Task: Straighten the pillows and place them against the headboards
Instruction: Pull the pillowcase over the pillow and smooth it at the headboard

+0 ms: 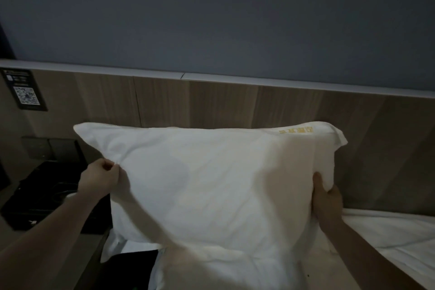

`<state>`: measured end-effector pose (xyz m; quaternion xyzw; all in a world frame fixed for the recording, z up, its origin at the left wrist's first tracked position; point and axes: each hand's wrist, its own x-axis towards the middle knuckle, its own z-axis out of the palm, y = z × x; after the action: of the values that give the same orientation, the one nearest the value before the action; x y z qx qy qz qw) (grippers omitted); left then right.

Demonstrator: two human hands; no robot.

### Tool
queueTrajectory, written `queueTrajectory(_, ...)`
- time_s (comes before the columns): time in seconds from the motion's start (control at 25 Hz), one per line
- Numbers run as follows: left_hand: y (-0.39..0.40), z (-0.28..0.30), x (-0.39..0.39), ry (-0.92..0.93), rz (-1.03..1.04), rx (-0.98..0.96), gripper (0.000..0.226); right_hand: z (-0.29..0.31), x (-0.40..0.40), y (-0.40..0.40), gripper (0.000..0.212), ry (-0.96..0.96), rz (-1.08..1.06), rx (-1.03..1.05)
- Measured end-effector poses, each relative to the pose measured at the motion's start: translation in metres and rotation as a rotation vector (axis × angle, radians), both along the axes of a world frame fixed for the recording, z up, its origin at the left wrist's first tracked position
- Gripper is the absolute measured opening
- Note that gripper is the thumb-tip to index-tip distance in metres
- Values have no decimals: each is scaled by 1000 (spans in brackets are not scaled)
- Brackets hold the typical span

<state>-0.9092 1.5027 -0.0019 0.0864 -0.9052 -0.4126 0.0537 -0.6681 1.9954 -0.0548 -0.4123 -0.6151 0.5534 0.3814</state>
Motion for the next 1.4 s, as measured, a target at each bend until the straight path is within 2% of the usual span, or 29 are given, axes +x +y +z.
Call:
queueTrajectory(0.12, 8, 6, 7, 109, -16, -33, 35, 22, -9, -5, 60, -6, 3, 102)
queueTrajectory(0.2, 18, 13, 13, 304, -108, -104, 46, 42, -12, -12, 64, 108, 9, 331)
queueTrajectory(0.28, 34, 24, 18, 443, -264, -219, 61, 54, -21, -15, 68, 58, 61, 634)
queueTrajectory(0.4, 60, 41, 15, 383, -397, -328, 77, 65, -46, -14, 68, -234, 139, 966)
queueTrajectory(0.52, 76, 52, 3, 335, -401, -429, 74, 81, -62, -1, 60, -326, 118, 1083)
queueTrajectory(0.6, 74, 64, -9, 323, -392, -473, 65, 102, -63, 13, 53, -308, 127, 1091)
queueTrajectory(0.68, 70, 82, -19, 298, -443, -475, 60, 126, -62, 24, 41, -311, 226, 993)
queueTrajectory(0.8, 74, 105, -29, 84, -607, -456, 43, 146, -66, 29, 27, -509, 432, 1035)
queueTrajectory(0.88, 81, 112, -32, -11, -679, -503, 47, 153, -70, 28, 27, -639, 545, 1066)
queueTrajectory(0.96, 89, 111, -35, 5, -742, -524, 62, 162, -72, 25, 30, -725, 597, 1050)
queueTrajectory(1.04, 94, 111, -37, 57, -728, -518, 42, 171, -75, 22, 30, -811, 646, 1013)
queueTrajectory(1.12, 94, 112, -41, 156, -659, -486, 27, 177, -77, 20, 20, -872, 688, 953)
queueTrajectory(1.2, 92, 114, -46, 261, -566, -406, 21, 182, -79, 19, 8, -810, 675, 890)
queueTrajectory(1.32, 98, 118, -42, 379, -446, -296, 12, 184, -85, 16, 7, -499, 487, 925)
queueTrajectory(1.4, 105, 115, -36, 423, -352, -237, 6, 177, -87, 12, 11, -360, 367, 930)
